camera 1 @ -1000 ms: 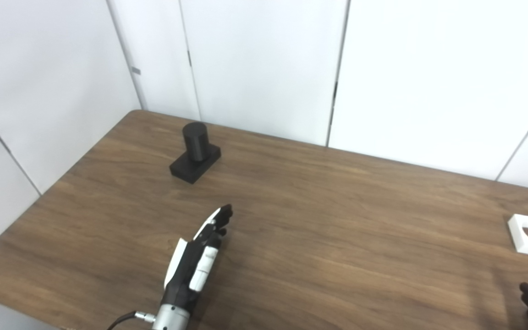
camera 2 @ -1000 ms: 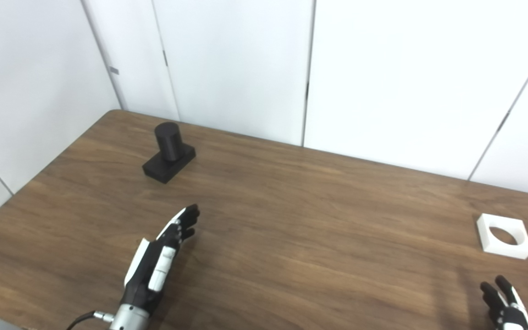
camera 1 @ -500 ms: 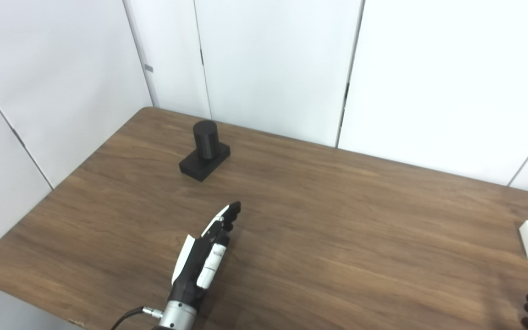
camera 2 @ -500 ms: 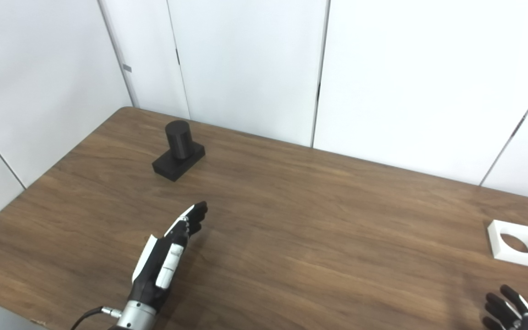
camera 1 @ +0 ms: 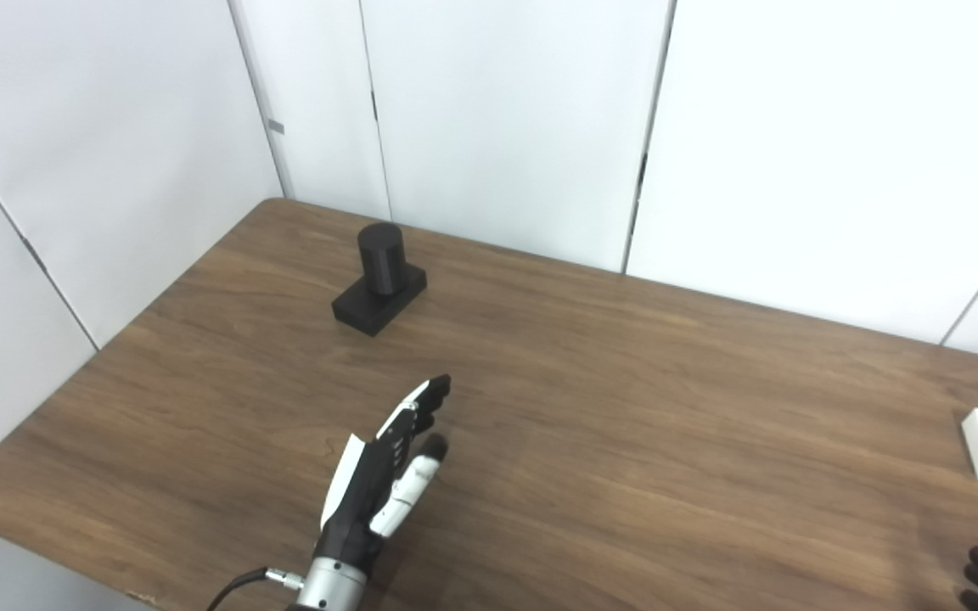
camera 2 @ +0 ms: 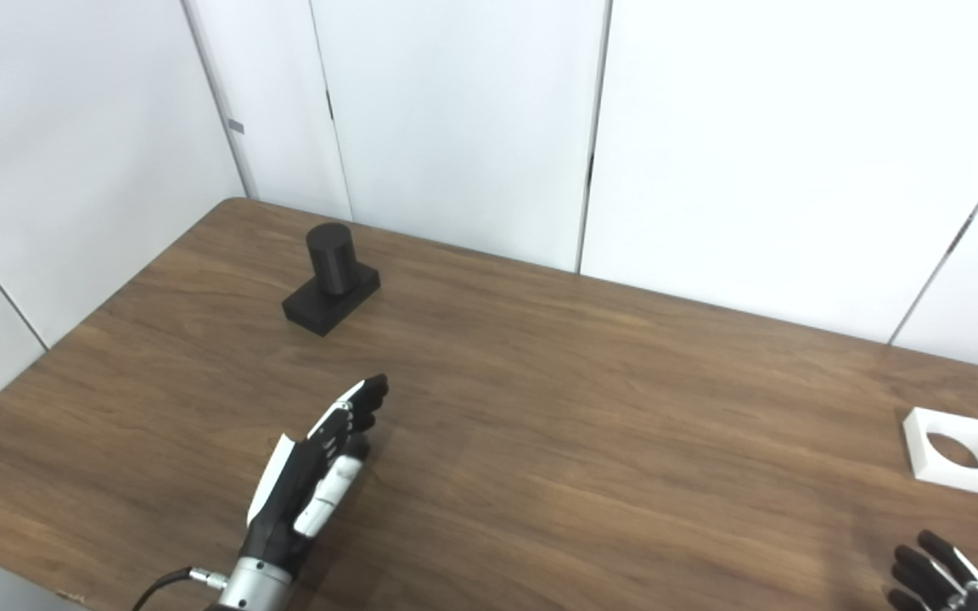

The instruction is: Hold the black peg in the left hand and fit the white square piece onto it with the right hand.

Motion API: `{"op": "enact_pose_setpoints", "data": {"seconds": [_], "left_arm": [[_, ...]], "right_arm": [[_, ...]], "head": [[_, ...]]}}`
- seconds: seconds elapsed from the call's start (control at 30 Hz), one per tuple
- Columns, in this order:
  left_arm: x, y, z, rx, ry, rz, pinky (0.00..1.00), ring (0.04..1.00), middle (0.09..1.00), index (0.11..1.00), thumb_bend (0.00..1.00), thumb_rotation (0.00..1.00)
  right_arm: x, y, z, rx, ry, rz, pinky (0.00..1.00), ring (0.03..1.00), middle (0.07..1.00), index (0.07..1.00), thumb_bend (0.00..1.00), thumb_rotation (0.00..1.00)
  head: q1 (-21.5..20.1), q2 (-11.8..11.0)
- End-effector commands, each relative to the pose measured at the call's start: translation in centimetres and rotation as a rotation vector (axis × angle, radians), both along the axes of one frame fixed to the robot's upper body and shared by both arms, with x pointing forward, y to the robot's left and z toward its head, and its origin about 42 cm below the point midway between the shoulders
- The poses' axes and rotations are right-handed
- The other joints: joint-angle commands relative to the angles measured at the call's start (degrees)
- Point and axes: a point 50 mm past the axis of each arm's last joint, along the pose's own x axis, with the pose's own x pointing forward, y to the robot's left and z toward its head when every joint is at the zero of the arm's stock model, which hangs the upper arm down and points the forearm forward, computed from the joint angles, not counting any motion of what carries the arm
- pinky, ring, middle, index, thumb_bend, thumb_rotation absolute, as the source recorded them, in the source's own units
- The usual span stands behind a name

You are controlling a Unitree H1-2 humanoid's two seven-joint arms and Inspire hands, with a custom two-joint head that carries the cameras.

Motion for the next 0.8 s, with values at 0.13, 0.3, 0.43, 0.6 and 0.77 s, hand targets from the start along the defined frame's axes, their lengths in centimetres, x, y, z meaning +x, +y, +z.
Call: {"op": "enact_pose_setpoints", "data": {"seconds": [0.13, 0.3, 0.43, 0.6, 0.77], "left_arm": [[0.1, -0.7, 2.3, 0.080, 0.007, 0.105, 0.89, 0.911, 0.914, 0.917, 0.75, 0.75], [1.7, 1.5, 5.3, 0.214, 0.009, 0.138, 0.76, 0.863, 0.911, 0.932, 0.83, 0.69], [3.1, 3.2, 7.6, 0.374, 0.039, 0.204, 0.89, 0.930, 0.941, 0.939, 0.89, 0.70], [4.7, 4.5, 9.3, 0.481, 0.057, 0.304, 0.92, 0.972, 0.979, 0.959, 0.96, 0.69], [6.2, 5.7, 10.3, 0.656, 0.040, 0.370, 0.87, 0.975, 0.965, 0.958, 0.94, 0.69]], "right_arm": [[-0.2, 0.8, 1.0, -0.002, -0.032, 0.007, 0.73, 0.786, 0.763, 0.802, 0.66, 1.00], [-0.4, 1.0, 1.0, -0.015, -0.037, 0.011, 0.75, 0.786, 0.762, 0.787, 0.67, 1.00], [-0.4, 1.2, 1.0, -0.021, -0.044, 0.010, 0.79, 0.795, 0.757, 0.788, 0.67, 1.00], [-0.4, 1.3, 1.0, -0.027, -0.035, 0.006, 0.79, 0.787, 0.752, 0.781, 0.71, 1.00], [-0.4, 1.4, 1.1, -0.034, -0.030, 0.008, 0.73, 0.778, 0.751, 0.776, 0.73, 1.00]], "head": [[0.1, 0.0], [-0.3, -0.3], [-0.5, -0.2], [-0.5, -0.1], [-0.4, 0.0]]}}
